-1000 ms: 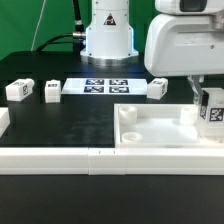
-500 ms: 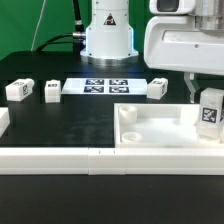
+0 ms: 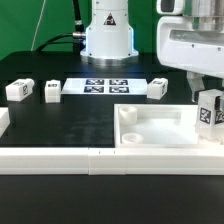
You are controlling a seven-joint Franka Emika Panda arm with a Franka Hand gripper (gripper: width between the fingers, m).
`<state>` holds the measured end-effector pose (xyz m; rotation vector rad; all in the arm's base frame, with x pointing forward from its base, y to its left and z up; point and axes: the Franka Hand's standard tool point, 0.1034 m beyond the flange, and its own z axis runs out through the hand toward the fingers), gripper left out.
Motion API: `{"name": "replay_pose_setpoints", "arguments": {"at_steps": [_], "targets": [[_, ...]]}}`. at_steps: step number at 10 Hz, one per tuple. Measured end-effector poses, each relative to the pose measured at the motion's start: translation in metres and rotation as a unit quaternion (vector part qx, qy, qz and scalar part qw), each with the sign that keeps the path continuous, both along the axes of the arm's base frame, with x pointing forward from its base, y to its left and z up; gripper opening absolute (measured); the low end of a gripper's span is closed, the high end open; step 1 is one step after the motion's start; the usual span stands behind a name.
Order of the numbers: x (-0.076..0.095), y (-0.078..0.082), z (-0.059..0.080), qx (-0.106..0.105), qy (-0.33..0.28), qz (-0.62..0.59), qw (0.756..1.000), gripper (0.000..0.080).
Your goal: Assemble one leg
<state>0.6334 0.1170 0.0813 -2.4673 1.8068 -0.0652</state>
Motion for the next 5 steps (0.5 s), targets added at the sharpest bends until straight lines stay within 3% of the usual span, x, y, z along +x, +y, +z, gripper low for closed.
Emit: {"name": "replay_pose_setpoints", "arguments": {"at_steps": [3, 4, 5], "targets": [[-0.0009, 0.0001, 0.0006, 0.004, 0.008, -0.052, 0.999, 0.0291], [-0.0010, 0.0005, 0.0005, 0.004, 0.008, -0.047, 0.999, 0.0375], [-0.0010, 0.0006, 0.0005, 0.002, 0.007, -0.027, 1.000, 0.0375]]}}
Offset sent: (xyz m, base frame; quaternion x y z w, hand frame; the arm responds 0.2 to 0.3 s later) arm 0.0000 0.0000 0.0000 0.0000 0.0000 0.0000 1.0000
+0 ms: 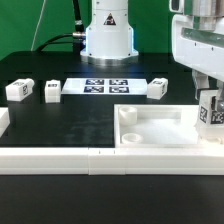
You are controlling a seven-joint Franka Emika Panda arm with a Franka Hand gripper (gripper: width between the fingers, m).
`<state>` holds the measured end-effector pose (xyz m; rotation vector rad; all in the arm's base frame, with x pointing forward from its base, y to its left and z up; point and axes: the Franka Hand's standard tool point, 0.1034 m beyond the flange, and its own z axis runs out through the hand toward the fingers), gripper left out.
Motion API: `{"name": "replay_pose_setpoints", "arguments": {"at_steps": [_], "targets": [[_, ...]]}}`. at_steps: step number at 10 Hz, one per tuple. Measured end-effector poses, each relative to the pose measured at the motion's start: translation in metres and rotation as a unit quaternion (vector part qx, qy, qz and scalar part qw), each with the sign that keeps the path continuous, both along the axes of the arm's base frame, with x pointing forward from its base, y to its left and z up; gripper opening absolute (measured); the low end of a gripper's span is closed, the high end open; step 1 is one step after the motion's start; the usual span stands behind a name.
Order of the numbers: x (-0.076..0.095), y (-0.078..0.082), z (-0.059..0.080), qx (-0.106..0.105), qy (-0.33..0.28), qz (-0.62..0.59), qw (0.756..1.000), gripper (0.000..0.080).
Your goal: Assemble one leg
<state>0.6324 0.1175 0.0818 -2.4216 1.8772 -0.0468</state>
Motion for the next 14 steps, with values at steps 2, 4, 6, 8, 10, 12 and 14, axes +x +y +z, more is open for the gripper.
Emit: {"name": "replay_pose_setpoints", "arguments": {"at_steps": [2, 4, 6, 8, 10, 12, 14], "targets": [[0.000, 0.002, 0.000, -0.002, -0.001, 0.025, 1.000, 0.0620], [-0.002, 0.008, -0.001, -0.011, -0.003, 0.160, 0.987, 0.0644], [-0.004, 0.014, -0.002, -0.016, -0.007, 0.245, 0.969, 0.0648], [-0.004, 0.015, -0.002, -0.022, -0.011, 0.342, 0.939, 0.0649], [-0.003, 0.013, -0.003, -0.028, -0.015, 0.421, 0.906, 0.0649], [-0.002, 0.012, -0.002, -0.038, -0.017, 0.507, 0.861, 0.0649], [0.000, 0.009, -0.001, -0.055, -0.019, 0.607, 0.793, 0.0649]]}}
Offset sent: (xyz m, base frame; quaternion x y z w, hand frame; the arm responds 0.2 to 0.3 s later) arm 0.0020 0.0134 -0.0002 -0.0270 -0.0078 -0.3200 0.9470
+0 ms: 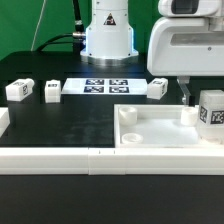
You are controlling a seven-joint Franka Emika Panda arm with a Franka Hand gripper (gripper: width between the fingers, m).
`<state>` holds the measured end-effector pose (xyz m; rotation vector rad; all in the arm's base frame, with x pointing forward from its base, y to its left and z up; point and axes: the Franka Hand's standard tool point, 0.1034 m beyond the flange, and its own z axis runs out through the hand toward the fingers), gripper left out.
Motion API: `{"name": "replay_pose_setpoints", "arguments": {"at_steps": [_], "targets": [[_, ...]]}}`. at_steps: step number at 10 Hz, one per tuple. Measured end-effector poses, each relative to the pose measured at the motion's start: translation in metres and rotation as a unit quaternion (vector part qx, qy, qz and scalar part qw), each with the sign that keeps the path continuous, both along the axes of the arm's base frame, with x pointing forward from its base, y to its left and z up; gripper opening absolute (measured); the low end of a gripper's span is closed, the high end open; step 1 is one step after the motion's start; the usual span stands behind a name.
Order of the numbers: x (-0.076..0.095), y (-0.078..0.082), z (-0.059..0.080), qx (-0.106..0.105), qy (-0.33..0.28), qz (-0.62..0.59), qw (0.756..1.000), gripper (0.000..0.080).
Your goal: Assemble one leg
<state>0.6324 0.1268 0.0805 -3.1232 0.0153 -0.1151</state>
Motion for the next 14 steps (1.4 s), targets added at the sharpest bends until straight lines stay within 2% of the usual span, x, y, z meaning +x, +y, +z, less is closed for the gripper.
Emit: {"name": "replay_pose_setpoints", "arguments": {"at_steps": [2, 3, 4, 5, 6, 9, 11, 14], "targets": [[0.0009, -0.0015, -0.0002, -0.004, -0.004, 0.045, 0.999, 0.0649], [0.0009, -0.0015, -0.0002, -0.004, -0.004, 0.044, 0.999, 0.0547], [0.0009, -0.0015, -0.0002, -0.004, -0.004, 0.044, 0.999, 0.0404], [0.0012, -0.0025, -0.0001, -0.004, -0.004, 0.044, 0.999, 0.0404], [0.0012, -0.0030, -0.0003, -0.005, -0.004, 0.044, 0.999, 0.0291], [0.0011, -0.0035, -0.0009, 0.000, -0.005, -0.012, 1.000, 0.0291], [0.0011, -0.0046, -0.0012, 0.013, -0.007, -0.123, 0.992, 0.0291], [0.0012, -0.0065, -0.0021, 0.031, -0.003, -0.324, 0.946, 0.0291]]}}
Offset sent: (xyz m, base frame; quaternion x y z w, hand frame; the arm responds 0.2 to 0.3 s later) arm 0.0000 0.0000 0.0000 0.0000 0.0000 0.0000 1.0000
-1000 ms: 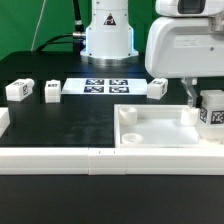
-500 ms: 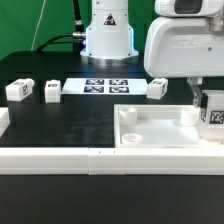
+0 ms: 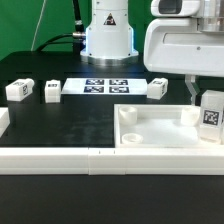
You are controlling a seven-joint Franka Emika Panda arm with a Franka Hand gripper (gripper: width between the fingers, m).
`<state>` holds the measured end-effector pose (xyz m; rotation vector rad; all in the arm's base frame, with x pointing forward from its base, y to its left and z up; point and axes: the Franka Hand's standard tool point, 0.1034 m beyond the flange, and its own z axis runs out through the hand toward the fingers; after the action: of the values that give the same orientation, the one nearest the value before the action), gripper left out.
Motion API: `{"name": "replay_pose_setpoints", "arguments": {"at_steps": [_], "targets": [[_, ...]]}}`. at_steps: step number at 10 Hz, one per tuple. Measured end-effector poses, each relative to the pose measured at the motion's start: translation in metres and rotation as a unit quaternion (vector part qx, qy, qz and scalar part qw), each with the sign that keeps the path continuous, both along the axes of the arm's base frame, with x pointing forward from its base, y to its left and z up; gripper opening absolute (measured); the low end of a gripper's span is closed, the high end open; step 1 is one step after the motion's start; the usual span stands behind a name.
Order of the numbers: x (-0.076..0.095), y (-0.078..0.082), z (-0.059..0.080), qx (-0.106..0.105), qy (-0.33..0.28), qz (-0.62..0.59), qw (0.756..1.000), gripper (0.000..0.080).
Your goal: Assemble one leg
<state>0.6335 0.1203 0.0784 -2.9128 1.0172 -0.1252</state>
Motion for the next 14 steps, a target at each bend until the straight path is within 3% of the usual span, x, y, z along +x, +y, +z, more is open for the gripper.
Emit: {"name": "replay_pose_setpoints", "arguments": {"at_steps": [4, 5, 8, 9, 10, 11, 12, 14], "targets": [[-0.0007, 0.0002, -0.0004, 0.015, -0.003, -0.222, 0.975, 0.0292], [-0.0012, 0.0002, -0.0006, 0.023, -0.002, -0.289, 0.957, 0.0292], [-0.0014, 0.0001, -0.0006, 0.037, 0.002, -0.361, 0.932, 0.0292], [-0.0015, 0.0003, -0.0007, 0.036, 0.002, -0.350, 0.936, 0.0292], [-0.0014, 0.0005, -0.0006, 0.035, 0.002, -0.341, 0.940, 0.0469], [-0.0011, 0.0005, -0.0003, 0.032, 0.000, -0.305, 0.952, 0.0592], [-0.0012, 0.0012, -0.0004, 0.030, 0.000, -0.293, 0.956, 0.0592], [-0.0004, 0.0027, 0.0003, 0.016, -0.005, -0.160, 0.987, 0.0648]]}}
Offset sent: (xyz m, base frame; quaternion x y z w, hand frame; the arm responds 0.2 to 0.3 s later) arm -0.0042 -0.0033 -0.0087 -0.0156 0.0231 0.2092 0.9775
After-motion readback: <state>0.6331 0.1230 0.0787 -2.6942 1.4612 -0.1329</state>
